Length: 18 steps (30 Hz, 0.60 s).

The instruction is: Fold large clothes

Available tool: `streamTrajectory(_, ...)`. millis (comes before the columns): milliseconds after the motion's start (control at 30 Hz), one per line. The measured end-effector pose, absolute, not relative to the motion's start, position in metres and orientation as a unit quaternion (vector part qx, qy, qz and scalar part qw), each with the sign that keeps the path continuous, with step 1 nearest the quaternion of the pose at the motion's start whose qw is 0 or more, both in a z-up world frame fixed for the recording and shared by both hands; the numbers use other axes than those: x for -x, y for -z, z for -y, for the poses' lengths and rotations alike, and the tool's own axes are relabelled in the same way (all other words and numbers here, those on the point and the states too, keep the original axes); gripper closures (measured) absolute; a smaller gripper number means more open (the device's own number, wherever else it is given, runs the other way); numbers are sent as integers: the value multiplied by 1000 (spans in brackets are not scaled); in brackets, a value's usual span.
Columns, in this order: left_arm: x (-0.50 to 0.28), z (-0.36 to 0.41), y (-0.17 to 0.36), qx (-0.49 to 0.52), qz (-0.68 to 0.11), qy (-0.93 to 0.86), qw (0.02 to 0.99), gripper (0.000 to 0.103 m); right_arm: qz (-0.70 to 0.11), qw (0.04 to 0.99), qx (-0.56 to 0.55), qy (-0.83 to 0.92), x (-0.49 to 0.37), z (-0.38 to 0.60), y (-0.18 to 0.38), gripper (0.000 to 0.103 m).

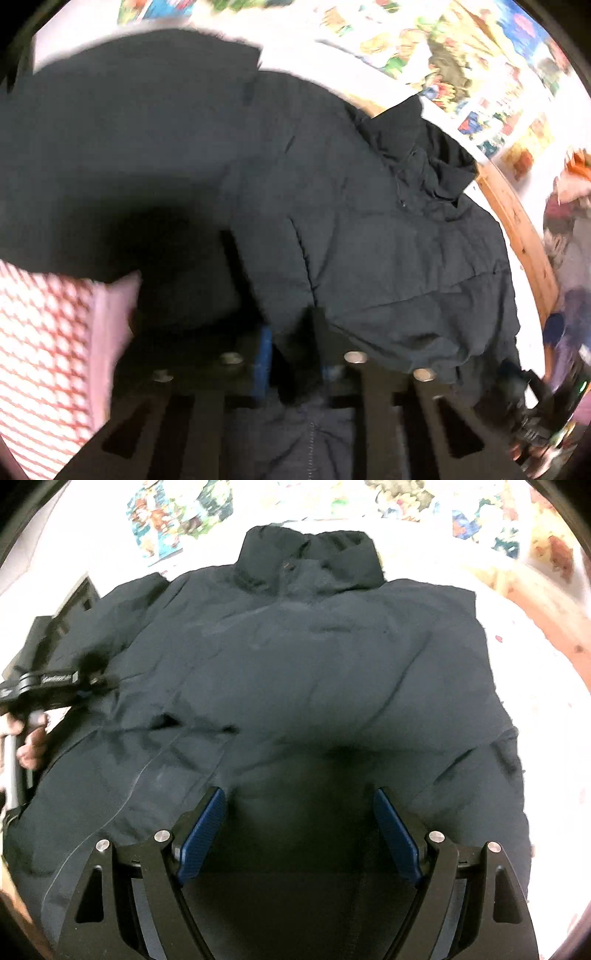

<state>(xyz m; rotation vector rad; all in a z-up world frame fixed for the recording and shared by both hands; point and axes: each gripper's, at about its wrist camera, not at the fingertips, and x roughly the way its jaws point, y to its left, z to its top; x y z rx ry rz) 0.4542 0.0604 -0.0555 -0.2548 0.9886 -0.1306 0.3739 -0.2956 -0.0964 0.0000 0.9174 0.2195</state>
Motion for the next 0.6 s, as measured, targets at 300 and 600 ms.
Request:
streamTrajectory(300, -453, -41, -3, -25, -374, 21, 927, 91, -373, 927, 8, -30, -417, 308, 68, 25)
streamTrajectory(600, -485, -39, 48, -77, -441, -6, 894, 91, -395, 911, 41, -112, -480, 252, 85, 25)
